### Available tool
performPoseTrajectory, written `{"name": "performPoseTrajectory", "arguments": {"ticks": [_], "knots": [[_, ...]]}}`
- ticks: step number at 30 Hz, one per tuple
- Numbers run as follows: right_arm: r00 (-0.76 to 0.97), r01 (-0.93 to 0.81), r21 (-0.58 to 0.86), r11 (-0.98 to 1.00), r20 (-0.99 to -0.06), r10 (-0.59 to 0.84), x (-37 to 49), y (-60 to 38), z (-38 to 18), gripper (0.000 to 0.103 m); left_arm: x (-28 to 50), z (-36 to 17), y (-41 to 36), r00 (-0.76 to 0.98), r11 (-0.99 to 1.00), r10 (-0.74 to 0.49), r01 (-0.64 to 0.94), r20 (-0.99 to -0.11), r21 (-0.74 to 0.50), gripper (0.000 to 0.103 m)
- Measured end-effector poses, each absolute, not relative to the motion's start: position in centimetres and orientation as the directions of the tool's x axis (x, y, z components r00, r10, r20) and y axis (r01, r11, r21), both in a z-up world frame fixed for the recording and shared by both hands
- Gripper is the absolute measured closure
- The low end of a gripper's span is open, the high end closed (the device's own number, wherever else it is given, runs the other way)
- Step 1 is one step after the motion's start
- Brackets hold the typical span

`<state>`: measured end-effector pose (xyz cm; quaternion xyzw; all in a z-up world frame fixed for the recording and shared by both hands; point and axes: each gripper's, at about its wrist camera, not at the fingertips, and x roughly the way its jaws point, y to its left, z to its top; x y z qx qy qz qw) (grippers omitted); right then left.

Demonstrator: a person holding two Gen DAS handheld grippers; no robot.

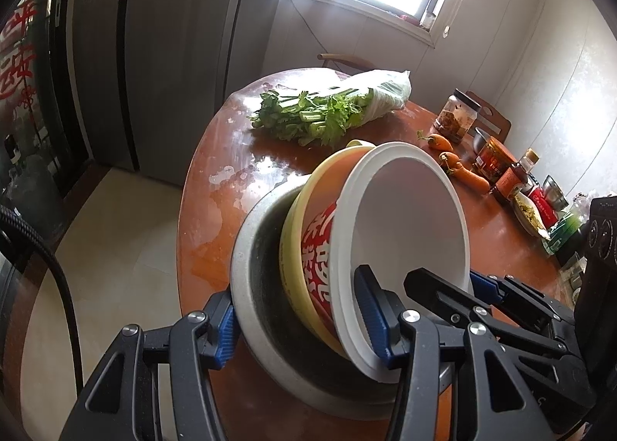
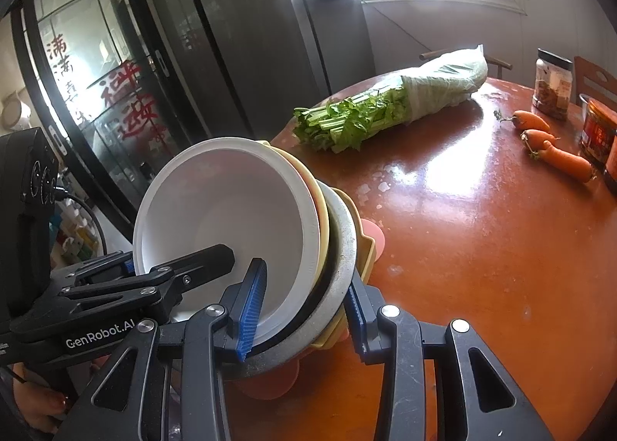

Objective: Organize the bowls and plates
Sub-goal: 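Lift and carry the bowl stack with the left tool toward the plate stack while the right tool supports it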

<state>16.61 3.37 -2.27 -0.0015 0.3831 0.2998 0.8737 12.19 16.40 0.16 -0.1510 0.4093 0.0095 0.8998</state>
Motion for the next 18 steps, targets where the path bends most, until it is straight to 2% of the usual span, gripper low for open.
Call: {"name": "performPoseTrajectory", "arguments": {"ticks": [18], "knots": [[0.531,-0.526,0.221,0.821,-0.669,0.520,16.57,3.21,-2.35,0.062,12.28,-0.08,16.49,0.667,0.951,-0.112,-0.144,-0.737,-0.274,0.049]]}}
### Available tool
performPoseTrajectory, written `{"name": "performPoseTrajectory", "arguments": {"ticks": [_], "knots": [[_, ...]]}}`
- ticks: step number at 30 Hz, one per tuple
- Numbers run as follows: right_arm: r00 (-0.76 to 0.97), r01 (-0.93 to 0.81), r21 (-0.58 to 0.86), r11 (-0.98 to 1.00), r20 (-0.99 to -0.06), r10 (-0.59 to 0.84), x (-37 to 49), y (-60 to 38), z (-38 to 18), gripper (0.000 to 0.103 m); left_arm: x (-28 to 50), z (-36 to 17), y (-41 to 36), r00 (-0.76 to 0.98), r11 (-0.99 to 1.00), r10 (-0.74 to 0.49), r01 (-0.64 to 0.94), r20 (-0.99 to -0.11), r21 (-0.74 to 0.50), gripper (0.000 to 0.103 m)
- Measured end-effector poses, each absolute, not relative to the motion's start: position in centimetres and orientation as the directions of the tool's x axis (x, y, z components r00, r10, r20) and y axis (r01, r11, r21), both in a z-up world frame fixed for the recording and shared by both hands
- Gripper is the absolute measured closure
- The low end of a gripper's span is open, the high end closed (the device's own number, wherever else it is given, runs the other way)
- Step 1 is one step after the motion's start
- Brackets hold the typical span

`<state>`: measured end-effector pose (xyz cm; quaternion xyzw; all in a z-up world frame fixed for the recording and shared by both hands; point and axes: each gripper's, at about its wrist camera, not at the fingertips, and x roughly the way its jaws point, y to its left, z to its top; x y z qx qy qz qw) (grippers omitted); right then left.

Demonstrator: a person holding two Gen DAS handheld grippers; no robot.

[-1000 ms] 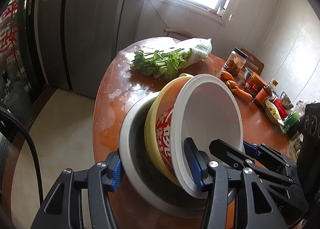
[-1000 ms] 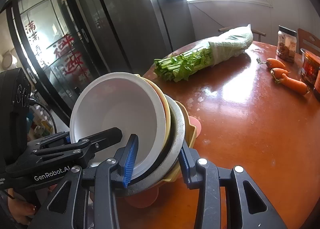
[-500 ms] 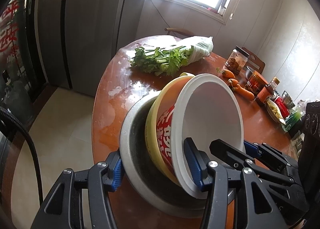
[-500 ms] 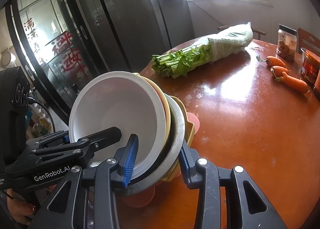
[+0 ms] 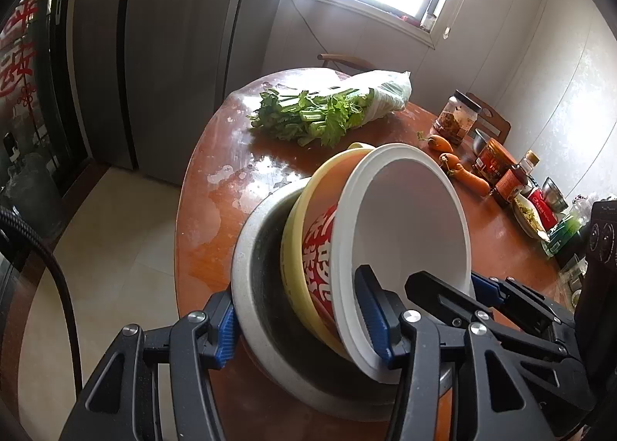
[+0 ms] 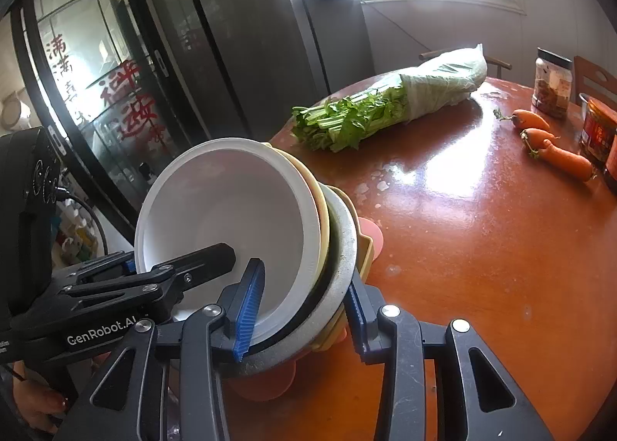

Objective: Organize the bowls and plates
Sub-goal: 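Lift and carry the bowl stack with the left tool toward the plate stack while the right tool supports it, then lower the bowl stack onto the steel pan atop the shell plates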

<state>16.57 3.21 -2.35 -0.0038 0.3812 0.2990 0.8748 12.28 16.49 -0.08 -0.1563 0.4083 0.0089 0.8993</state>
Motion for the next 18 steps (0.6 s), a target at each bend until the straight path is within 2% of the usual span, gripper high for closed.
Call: {"name": "performPoseTrajectory", "arguments": {"ticks": [12,13,15,18], "knots": [[0.534,-0.527,0.210,0.823,-0.672,0.514,16.61,3.33,-2.26,0.060,12.28,-0.10,16.57,0.663,0.953,-0.111,-0.140,-0.740,-0.268,0.049],[0.540,-0.524,0.202,0.827,-0.672,0.506,16.62,3.31,-2.23,0.058,12.22,-0.05,16.57,0.665,0.954,-0.107,-0.142,-0.739,-0.265,0.049],[0.579,-0.506,0.163,0.847,-0.664,0.474,16.52,3.09,-1.93,0.043,12.16,0.17,16.54,0.669,0.955,-0.100,-0.142,-0.736,-0.259,0.048],[0.586,-0.496,0.172,0.851,-0.657,0.475,16.68,2.57,-1.63,0.043,12.05,0.29,16.52,0.673,0.956,-0.094,-0.146,-0.734,-0.256,0.046]]}}
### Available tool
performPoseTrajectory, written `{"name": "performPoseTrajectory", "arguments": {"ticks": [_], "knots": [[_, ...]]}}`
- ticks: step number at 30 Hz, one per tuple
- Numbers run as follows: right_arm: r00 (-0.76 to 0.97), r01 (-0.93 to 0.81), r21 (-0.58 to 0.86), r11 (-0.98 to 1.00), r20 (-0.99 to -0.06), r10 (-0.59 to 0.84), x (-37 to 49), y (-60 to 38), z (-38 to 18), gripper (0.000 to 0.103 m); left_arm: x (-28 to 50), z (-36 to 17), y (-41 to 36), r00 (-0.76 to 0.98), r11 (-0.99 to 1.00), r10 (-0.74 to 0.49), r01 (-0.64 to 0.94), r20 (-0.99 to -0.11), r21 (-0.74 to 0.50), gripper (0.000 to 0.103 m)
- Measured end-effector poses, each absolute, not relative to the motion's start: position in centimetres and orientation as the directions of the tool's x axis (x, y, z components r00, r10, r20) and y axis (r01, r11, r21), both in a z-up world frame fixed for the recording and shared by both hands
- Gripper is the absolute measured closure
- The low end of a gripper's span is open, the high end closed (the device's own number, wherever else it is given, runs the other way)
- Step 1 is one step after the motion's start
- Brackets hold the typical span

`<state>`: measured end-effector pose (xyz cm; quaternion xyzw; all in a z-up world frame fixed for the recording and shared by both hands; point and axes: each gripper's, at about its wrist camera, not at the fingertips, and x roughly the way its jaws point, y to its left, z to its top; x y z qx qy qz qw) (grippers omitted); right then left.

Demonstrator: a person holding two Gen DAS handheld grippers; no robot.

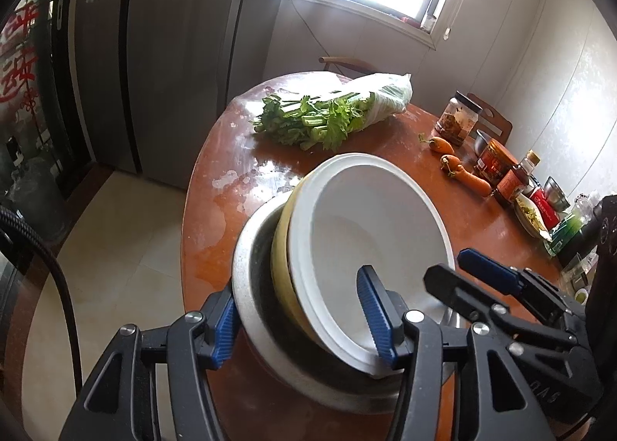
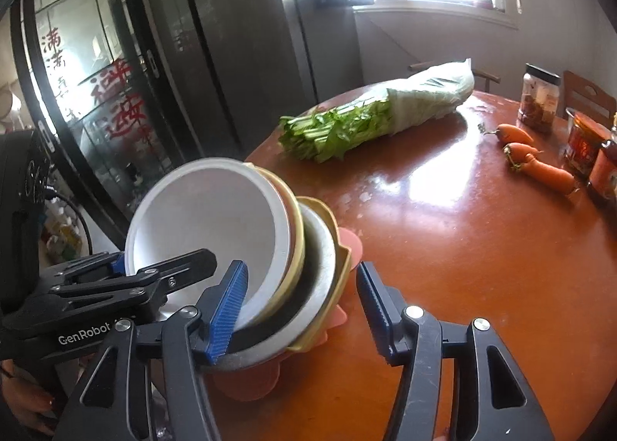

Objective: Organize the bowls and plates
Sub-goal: 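Lower the bowl stack onto the steel pan atop the shell plates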

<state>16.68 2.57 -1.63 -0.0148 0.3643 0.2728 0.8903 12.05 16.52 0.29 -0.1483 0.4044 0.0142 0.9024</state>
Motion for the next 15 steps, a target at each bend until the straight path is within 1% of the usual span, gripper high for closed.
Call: {"name": "performPoseTrajectory", "arguments": {"ticks": [2,9,15], "knots": [[0.588,-0.492,0.175,0.853,-0.655,0.473,16.7,2.3,-1.5,0.042,12.0,0.3,16.5,0.672,0.956,-0.092,-0.147,-0.735,-0.255,0.046],[0.594,-0.489,0.176,0.854,-0.650,0.474,16.2,1.9,-1.1,0.039,11.4,1.1,16.8,0.689,0.956,-0.070,-0.160,-0.721,-0.246,0.039],[0.601,-0.491,0.174,0.853,-0.641,0.477,15.7,1.9,-0.5,0.038,10.6,2.0,17.7,0.706,0.951,-0.059,-0.176,-0.706,-0.256,0.037]]}}
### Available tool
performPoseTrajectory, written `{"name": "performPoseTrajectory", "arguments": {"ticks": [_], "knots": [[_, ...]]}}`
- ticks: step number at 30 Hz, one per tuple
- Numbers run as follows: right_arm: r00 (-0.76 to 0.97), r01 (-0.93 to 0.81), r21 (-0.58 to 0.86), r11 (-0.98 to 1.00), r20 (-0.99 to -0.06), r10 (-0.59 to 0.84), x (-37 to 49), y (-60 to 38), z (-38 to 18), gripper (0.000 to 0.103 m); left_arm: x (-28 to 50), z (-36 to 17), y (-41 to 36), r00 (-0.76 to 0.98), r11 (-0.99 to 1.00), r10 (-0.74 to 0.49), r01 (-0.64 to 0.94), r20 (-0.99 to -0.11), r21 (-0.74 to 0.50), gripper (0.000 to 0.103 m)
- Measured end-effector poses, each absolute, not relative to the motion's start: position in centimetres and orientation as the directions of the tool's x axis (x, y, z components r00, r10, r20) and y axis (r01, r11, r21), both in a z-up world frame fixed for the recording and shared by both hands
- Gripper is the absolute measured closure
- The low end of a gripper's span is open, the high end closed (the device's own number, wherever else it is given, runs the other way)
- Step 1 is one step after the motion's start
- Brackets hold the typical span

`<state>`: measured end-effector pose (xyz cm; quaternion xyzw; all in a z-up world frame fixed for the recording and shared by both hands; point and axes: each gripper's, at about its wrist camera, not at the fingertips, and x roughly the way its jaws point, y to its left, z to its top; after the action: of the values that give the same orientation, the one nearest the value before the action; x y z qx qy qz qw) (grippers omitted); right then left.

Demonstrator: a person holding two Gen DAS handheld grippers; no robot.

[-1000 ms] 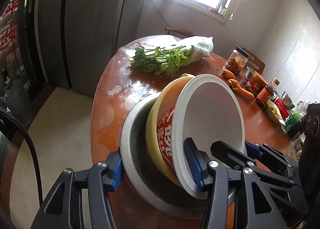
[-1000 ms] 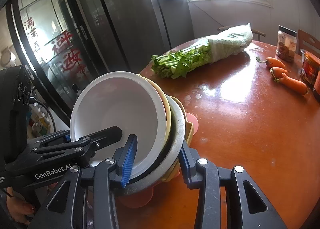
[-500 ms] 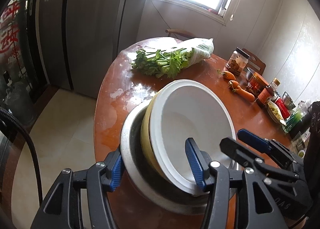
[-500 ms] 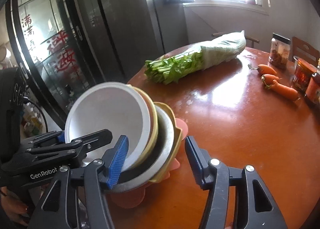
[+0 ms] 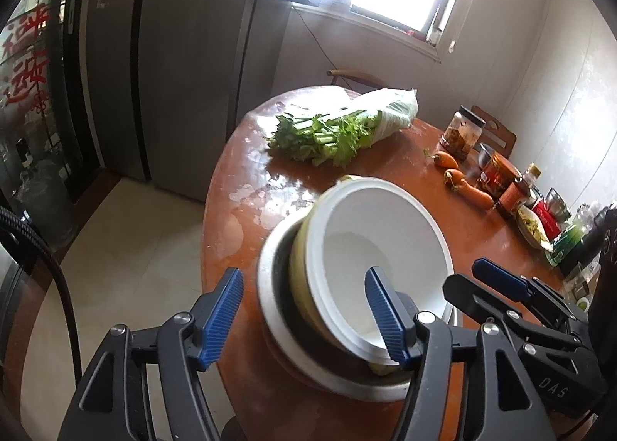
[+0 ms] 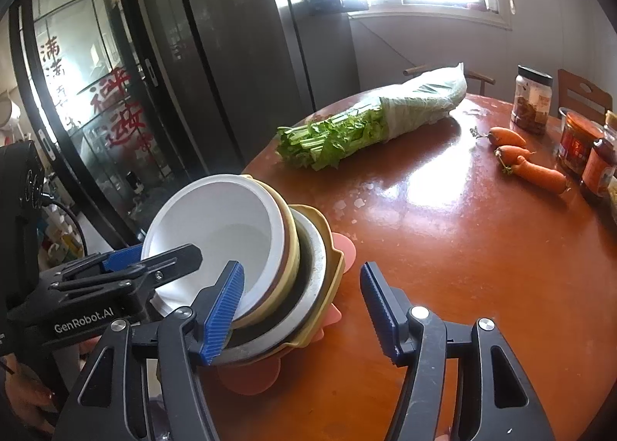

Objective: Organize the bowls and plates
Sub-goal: 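Lower the bowl stack onto the steel pan atop the shell plates, then tilt and settle the bowl stack level on the plates with the left tool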

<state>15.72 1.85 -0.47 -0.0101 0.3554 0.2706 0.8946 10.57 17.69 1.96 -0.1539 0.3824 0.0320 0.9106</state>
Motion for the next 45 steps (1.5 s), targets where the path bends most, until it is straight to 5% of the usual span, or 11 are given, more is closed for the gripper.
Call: {"name": "performPoseTrajectory", "arguments": {"ticks": [11,36,45], "knots": [[0.600,-0.494,0.188,0.849,-0.633,0.490,15.1,1.9,0.4,0.029,9.8,1.8,18.7,0.689,0.943,-0.060,-0.198,-0.722,-0.267,0.025],[0.488,-0.466,0.271,0.842,-0.715,0.500,17.9,2.8,-2.7,0.027,14.4,-1.8,18.5,0.577,0.942,-0.144,-0.170,-0.804,-0.290,0.022],[0.405,-0.479,0.371,0.795,-0.710,0.576,19.2,2.6,-4.1,0.027,15.3,-3.1,19.1,0.540,0.906,-0.248,-0.165,-0.805,-0.390,0.025]]}}
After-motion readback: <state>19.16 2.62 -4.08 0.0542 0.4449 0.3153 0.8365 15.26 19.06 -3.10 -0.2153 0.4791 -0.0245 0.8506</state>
